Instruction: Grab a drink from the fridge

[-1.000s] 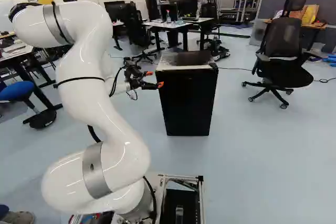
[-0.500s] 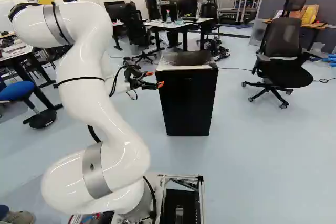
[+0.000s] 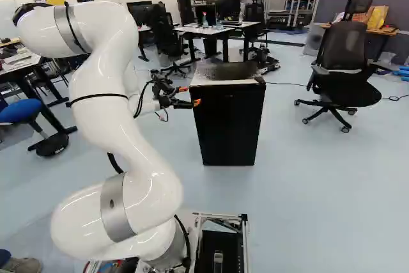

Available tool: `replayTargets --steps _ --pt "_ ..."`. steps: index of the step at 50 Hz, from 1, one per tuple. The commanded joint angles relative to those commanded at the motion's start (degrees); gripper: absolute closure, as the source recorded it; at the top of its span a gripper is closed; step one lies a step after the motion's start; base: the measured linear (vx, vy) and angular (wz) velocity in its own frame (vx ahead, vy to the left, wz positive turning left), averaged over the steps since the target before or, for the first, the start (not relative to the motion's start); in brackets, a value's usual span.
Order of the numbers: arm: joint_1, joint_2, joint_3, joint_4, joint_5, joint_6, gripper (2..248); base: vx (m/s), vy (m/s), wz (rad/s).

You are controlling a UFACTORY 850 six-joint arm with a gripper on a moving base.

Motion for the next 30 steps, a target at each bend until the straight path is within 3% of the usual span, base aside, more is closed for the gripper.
replayTargets --steps 30 --pt "-0.45 -0.65 -1.17 0.0 1.06 0.0 3 0.0 0.0 0.0"
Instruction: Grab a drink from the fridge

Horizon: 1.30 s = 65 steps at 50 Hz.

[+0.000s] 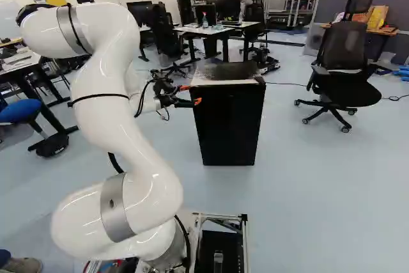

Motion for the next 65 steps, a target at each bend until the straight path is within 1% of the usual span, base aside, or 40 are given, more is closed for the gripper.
replayTargets --steps 35,47,65 --pt "-0.8 0.0 0.0 0.82 0.21 0.0 3 0.0 0.0 0.0" --pt "-1.1 -0.01 -0.01 1.85 0.21 0.0 3 0.0 0.0 0.0" --pt "-0.96 0.35 0.65 3.87 0.21 0.0 3 0.0 0.0 0.0"
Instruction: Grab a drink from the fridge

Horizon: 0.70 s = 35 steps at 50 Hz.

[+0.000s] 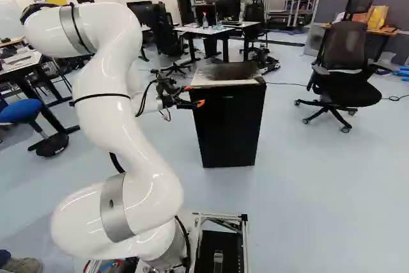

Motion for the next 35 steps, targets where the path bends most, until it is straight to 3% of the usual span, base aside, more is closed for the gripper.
replayTargets --steps 35 --pt "3.72 5.68 10.79 4.27 0.0 0.0 3 0.0 0.0 0.0"
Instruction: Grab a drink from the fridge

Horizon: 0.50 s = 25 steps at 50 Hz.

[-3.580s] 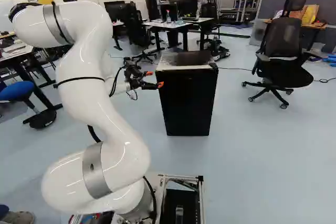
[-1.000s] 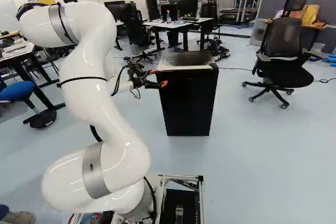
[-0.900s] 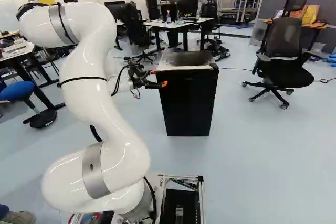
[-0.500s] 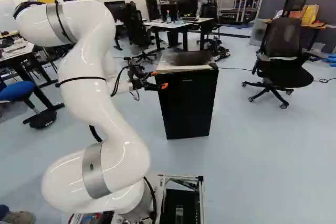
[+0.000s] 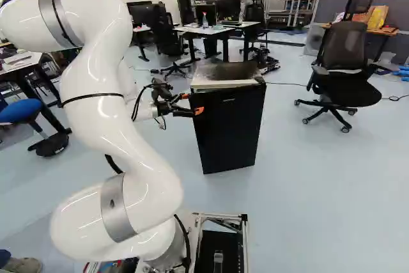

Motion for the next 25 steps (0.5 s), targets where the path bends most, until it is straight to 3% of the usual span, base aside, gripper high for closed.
replayTargets --steps 25 --pt "3.43 4.07 8.19 3.33 0.6 0.0 3 0.0 0.0 0.0"
